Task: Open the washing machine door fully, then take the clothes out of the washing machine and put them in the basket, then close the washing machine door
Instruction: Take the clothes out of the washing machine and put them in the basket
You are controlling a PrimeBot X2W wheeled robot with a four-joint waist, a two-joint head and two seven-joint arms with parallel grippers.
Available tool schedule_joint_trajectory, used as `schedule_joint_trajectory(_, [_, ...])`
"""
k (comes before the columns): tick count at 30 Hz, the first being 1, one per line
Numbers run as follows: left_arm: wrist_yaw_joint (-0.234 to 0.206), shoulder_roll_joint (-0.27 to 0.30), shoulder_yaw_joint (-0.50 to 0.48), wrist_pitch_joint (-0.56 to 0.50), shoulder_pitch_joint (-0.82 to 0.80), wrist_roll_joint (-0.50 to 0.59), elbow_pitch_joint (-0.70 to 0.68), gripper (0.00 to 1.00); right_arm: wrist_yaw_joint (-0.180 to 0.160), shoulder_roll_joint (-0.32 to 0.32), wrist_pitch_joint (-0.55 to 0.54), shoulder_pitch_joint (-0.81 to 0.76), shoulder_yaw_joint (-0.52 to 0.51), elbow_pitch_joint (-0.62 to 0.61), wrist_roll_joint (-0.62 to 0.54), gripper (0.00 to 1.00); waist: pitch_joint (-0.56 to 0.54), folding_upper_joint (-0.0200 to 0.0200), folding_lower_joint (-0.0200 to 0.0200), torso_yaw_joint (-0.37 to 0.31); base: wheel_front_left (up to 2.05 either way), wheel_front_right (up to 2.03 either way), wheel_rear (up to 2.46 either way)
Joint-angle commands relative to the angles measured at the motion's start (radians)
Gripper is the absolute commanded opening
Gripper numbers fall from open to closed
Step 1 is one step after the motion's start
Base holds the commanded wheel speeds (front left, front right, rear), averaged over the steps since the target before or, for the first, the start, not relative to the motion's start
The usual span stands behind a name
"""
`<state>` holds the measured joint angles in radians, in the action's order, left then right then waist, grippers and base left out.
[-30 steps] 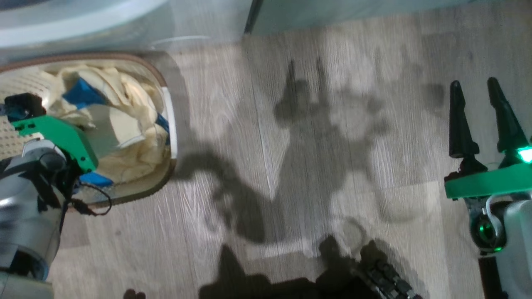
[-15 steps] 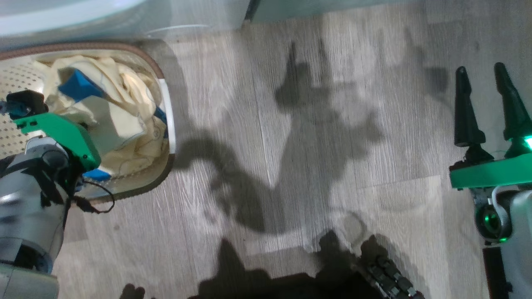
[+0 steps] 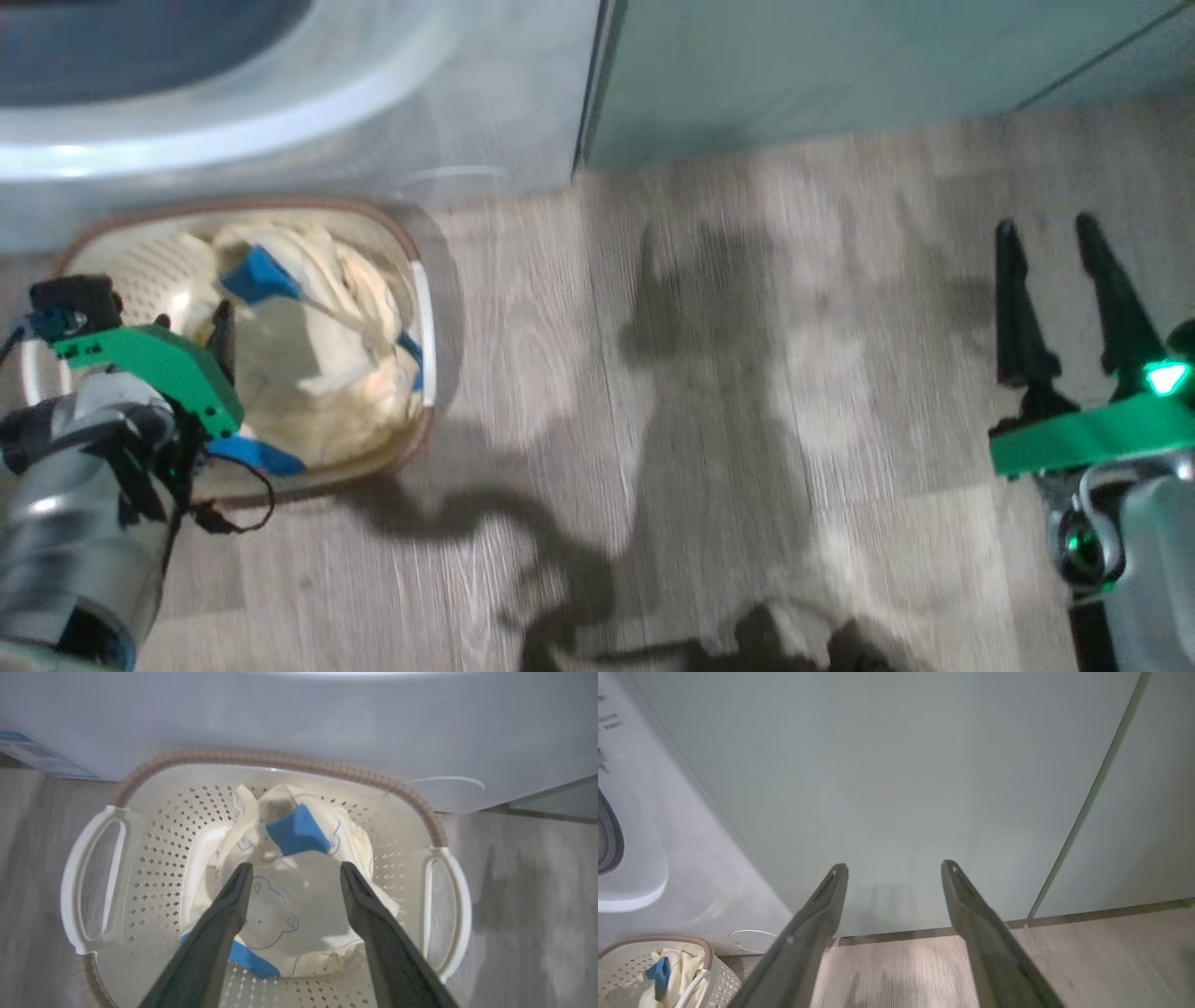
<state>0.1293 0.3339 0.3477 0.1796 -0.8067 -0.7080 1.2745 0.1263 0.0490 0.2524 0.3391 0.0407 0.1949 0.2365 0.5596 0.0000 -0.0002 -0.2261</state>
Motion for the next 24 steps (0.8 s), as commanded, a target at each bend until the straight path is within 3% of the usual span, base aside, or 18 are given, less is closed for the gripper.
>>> schedule_joint_trajectory(1, [0.001, 0.041, -0.013, 0.036, 0.030, -0.016, -0.042, 1.00, 0.004, 0.009, 0.009, -0.032, 0.023, -0.018, 0.005, 1.00, -0.082, 0.0000, 0.0002, 0.011, 0.00, 0.00, 0.00])
schedule_joint_trajectory(11, [0.001, 0.090, 0.000, 0.081, 0.164, -0.069, -0.284, 1.00, 0.004, 0.024, 0.009, -0.109, -0.013, -0.009, 0.019, 1.00, -0.214, 0.0000, 0.0002, 0.035, 0.00, 0.00, 0.00])
schedule_joint_trajectory(15, [0.001, 0.114, -0.083, 0.082, 0.253, -0.036, -0.459, 1.00, 0.004, 0.030, 0.009, -0.136, -0.015, -0.001, 0.022, 1.00, -0.272, 0.0000, 0.0002, 0.047, 0.00, 0.00, 0.00])
schedule_joint_trajectory(18, [0.001, 0.091, -0.200, 0.082, 0.368, 0.023, -0.616, 1.00, 0.004, 0.034, 0.009, -0.161, -0.009, 0.004, 0.022, 1.00, -0.333, 0.0000, 0.0002, 0.057, 0.00, 0.00, 0.00])
schedule_joint_trajectory(24, [0.001, 0.018, -0.336, 0.082, 0.546, 0.124, -0.775, 1.00, 0.004, 0.040, 0.009, -0.206, 0.003, 0.004, 0.021, 1.00, -0.414, 0.0000, 0.0002, 0.063, 0.00, 0.00, 0.00])
